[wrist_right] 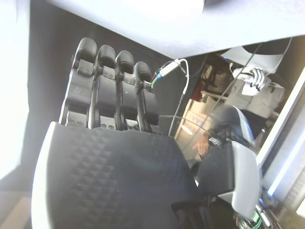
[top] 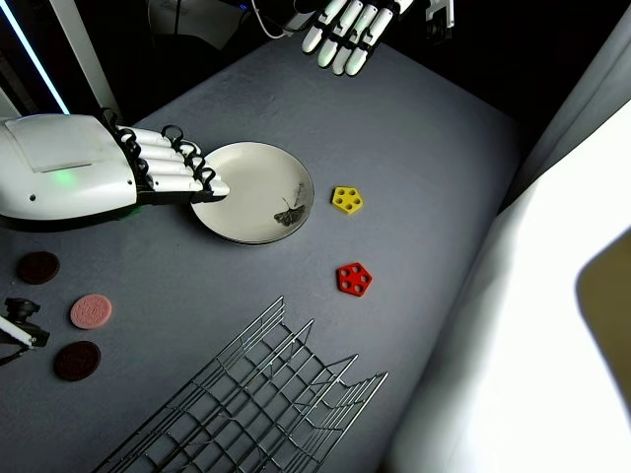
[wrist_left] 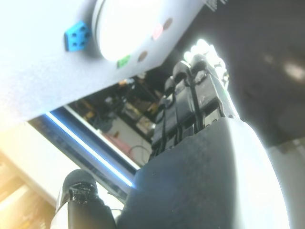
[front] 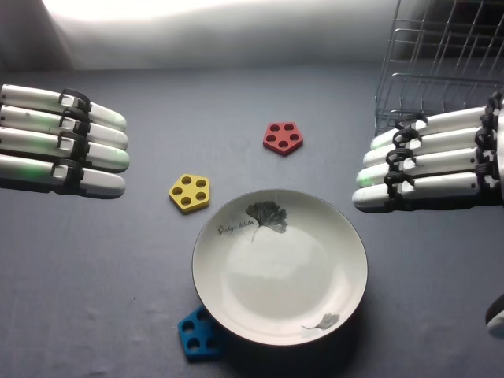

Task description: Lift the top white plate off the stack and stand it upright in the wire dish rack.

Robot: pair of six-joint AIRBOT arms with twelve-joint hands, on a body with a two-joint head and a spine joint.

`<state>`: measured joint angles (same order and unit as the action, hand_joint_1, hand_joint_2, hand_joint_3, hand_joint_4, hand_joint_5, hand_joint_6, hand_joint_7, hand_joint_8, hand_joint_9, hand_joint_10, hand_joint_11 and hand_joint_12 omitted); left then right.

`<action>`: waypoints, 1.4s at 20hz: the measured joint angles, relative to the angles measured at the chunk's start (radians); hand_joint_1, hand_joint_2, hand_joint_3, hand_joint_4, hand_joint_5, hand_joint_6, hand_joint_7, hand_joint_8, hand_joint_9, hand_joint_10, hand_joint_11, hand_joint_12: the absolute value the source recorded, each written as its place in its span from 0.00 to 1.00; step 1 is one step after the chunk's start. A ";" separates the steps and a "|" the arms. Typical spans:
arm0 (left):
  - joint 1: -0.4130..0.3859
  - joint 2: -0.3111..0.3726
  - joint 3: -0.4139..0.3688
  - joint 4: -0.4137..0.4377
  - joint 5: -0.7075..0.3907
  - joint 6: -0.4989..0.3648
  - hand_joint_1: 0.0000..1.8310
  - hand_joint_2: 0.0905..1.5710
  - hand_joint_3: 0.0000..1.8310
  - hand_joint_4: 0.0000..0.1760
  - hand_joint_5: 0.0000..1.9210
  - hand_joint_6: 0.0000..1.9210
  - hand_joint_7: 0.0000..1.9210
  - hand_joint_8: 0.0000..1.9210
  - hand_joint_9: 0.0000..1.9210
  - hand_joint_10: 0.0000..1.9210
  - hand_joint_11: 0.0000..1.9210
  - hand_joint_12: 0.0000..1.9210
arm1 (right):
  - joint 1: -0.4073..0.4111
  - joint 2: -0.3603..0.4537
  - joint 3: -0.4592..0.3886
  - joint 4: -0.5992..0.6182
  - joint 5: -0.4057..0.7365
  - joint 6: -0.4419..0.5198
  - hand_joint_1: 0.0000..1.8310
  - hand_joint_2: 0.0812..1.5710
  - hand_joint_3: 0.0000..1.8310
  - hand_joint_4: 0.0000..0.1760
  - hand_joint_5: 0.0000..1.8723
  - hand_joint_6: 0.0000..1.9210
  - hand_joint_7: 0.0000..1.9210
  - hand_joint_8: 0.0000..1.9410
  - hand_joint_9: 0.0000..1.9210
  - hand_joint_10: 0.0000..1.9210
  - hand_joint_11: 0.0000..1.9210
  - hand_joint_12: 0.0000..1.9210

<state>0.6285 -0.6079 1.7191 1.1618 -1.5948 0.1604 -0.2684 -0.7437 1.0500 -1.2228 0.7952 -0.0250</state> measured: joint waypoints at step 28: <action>0.032 0.008 0.024 0.035 -0.058 -0.027 0.03 0.58 0.00 0.00 0.04 0.00 0.05 0.00 0.06 0.00 0.04 0.05 | -0.010 -0.034 0.013 0.045 -0.142 0.032 0.00 0.58 0.00 0.00 0.03 0.01 0.03 0.01 0.05 0.01 0.05 0.01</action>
<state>0.6605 -0.6003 1.7432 1.1965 -1.6524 0.1329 -0.2787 -0.7773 1.0634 -1.1782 0.6533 0.0074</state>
